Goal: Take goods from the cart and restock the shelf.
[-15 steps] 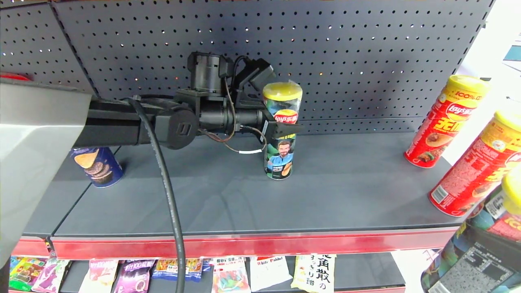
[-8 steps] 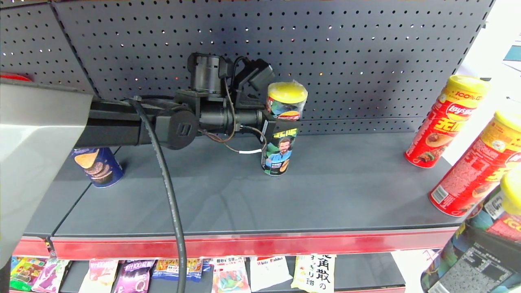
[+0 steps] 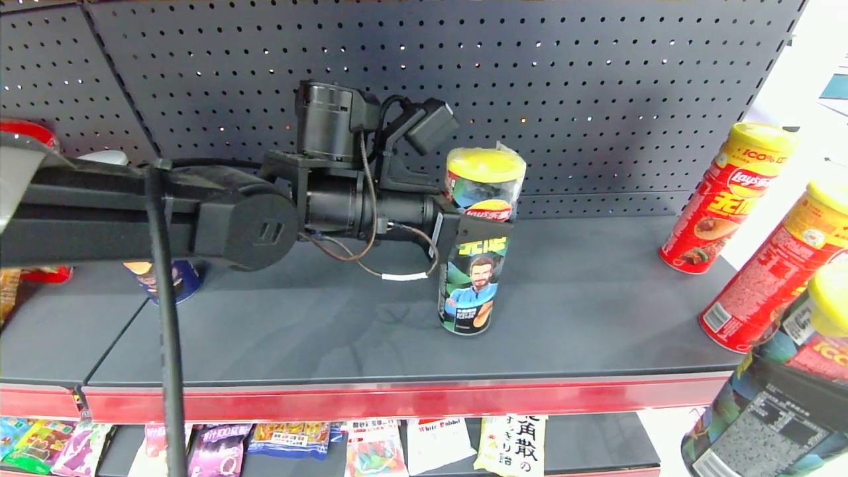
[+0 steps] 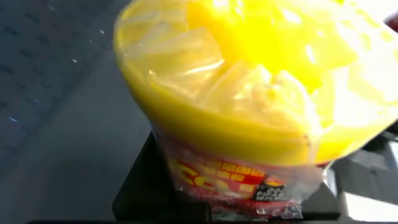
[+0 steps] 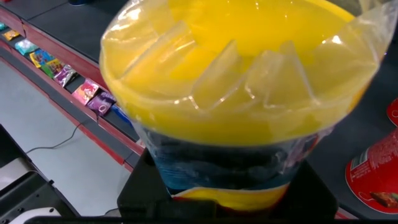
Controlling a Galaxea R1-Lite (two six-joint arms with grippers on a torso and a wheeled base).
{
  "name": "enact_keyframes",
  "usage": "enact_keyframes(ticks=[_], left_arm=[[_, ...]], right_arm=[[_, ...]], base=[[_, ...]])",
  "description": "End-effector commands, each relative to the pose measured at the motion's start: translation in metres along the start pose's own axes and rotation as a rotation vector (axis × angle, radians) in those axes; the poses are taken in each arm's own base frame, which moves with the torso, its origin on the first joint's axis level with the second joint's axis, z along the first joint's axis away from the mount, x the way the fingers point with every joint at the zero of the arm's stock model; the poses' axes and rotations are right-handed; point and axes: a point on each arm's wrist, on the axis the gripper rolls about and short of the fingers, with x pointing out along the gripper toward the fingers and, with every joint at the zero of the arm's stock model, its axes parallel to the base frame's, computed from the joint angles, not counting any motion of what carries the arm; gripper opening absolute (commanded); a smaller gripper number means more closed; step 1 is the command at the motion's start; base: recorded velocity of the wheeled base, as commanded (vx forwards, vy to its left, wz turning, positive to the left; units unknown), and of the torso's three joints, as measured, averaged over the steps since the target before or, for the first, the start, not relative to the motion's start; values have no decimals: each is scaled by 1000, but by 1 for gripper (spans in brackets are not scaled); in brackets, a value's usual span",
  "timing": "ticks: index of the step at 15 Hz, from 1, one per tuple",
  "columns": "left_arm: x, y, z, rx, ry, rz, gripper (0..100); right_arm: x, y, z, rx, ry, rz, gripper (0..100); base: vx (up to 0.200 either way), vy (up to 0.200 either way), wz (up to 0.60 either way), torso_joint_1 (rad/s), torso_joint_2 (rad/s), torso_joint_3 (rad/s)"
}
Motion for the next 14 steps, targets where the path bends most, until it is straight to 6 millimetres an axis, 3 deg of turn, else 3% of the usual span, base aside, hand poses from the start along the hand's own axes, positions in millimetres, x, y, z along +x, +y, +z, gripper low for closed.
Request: enact_keyframes(ticks=[1,4,14], left_arm=[[-14,-14,3,22,-22,0,0],[-14,-15,-11,50,-60,11,0],[-17,-26,-28,68,-22,-10,0]], right_arm=[[1,0,1,0,3,2,0],[1,0,1,0,2,2,0],[1,0,1,0,3,2,0]], base=[[0,0,0,0,0,0],[0,0,0,0,0,0],[0,0,0,0,0,0]])
